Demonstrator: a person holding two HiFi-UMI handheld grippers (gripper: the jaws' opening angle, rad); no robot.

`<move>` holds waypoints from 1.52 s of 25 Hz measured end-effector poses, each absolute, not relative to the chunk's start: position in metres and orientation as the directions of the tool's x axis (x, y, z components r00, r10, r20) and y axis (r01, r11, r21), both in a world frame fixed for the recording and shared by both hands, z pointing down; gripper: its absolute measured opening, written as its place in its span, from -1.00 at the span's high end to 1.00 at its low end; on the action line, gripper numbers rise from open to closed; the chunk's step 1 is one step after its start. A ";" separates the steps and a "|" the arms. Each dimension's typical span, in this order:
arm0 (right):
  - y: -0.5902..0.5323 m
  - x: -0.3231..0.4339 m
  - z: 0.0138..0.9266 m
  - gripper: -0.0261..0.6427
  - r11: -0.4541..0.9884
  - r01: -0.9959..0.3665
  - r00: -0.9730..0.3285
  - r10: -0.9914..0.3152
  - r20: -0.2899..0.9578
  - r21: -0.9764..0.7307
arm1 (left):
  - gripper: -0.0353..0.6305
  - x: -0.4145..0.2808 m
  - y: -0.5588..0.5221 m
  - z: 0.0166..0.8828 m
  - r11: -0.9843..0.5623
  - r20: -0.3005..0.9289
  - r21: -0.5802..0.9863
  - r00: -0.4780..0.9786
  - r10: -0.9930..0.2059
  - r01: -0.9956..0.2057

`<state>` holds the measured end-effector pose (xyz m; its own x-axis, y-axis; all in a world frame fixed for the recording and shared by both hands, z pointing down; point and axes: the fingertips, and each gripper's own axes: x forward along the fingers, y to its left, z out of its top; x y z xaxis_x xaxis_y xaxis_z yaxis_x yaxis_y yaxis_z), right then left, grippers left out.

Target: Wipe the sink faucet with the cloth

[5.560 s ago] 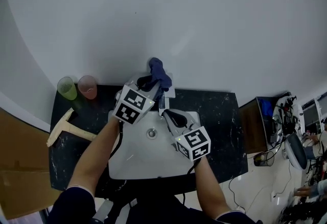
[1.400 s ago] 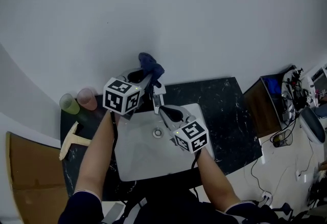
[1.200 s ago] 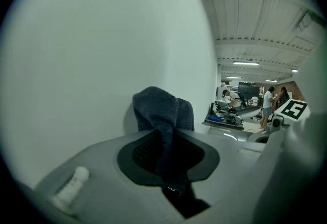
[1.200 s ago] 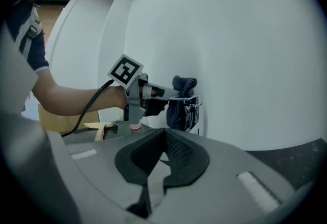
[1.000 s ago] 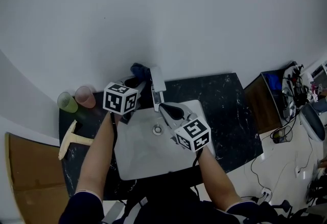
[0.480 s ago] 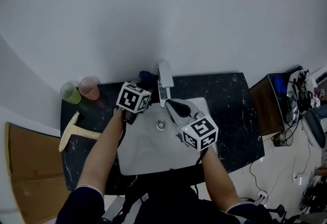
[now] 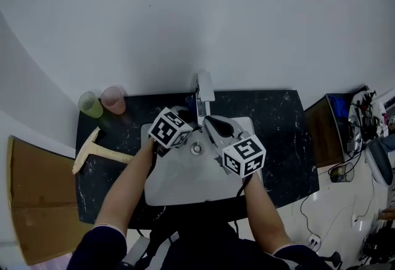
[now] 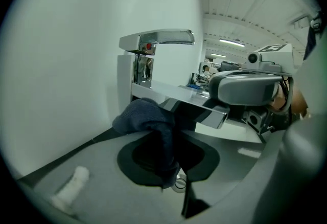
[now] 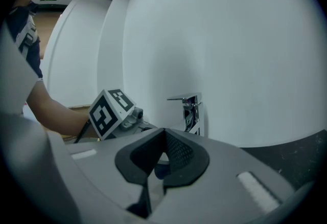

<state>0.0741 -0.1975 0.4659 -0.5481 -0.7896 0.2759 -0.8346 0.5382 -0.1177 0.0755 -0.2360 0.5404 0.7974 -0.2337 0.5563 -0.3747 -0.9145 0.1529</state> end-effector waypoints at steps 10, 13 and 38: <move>-0.200 0.074 0.466 0.91 0.553 -0.822 -0.567 -0.776 0.276 -0.135 | 0.72 0.079 -0.222 0.523 -0.936 0.476 0.115 0.845 -0.243 -0.334; -0.201 0.074 0.466 0.91 0.550 -0.823 -0.565 -0.776 0.280 -0.138 | 0.72 0.076 -0.209 0.522 -0.947 0.476 0.113 0.853 -0.213 -0.299; -0.201 0.072 0.466 0.90 0.563 -0.808 -0.589 -0.763 0.267 -0.175 | 0.72 0.067 -0.268 0.530 -0.853 0.487 0.119 0.778 -0.397 -0.509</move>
<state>0.0721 -0.2014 0.4657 -0.5889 -0.7630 0.2666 -0.8080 0.5627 -0.1746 0.0668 -0.2676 0.5304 0.7785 -0.3965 0.4866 -0.5089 -0.8525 0.1194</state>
